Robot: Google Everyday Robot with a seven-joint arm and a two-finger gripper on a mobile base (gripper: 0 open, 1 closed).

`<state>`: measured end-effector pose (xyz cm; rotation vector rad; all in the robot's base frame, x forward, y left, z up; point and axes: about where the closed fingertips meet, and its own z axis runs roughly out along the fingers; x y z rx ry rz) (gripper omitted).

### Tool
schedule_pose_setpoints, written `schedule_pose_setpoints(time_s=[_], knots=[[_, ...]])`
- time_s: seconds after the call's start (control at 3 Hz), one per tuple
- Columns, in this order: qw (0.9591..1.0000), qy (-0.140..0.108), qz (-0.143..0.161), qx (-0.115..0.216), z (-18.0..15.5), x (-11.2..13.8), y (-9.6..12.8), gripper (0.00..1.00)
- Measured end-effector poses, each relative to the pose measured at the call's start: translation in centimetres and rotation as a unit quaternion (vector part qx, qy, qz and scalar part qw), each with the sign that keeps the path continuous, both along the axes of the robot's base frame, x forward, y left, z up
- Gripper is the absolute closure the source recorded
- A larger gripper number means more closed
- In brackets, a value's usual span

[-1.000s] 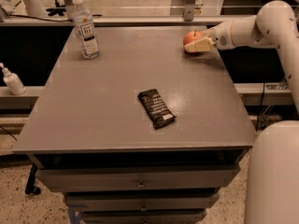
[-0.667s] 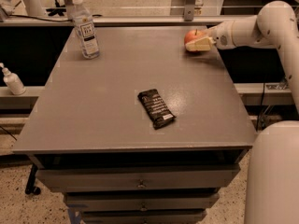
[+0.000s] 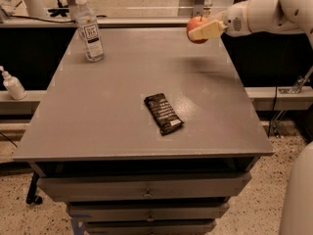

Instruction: Move apple near blue plastic bottle

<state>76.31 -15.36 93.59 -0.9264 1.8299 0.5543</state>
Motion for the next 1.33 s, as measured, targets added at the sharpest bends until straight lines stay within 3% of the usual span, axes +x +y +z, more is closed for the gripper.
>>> schedule_pose_setpoints(time_s=[0.33, 0.67, 1.0, 1.33], knots=[[1.0000, -0.001, 0.003, 0.003, -0.1, 0.0, 0.3, 1.00], [0.9993, -0.020, 0.015, 0.027, 1.4, -0.3, 4.1, 1.00], [0.9970, -0.054, 0.036, 0.042, 3.2, -1.0, 11.5, 1.00], [0.9941, -0.082, 0.062, 0.036, 2.8, -1.4, 18.4, 1.00]])
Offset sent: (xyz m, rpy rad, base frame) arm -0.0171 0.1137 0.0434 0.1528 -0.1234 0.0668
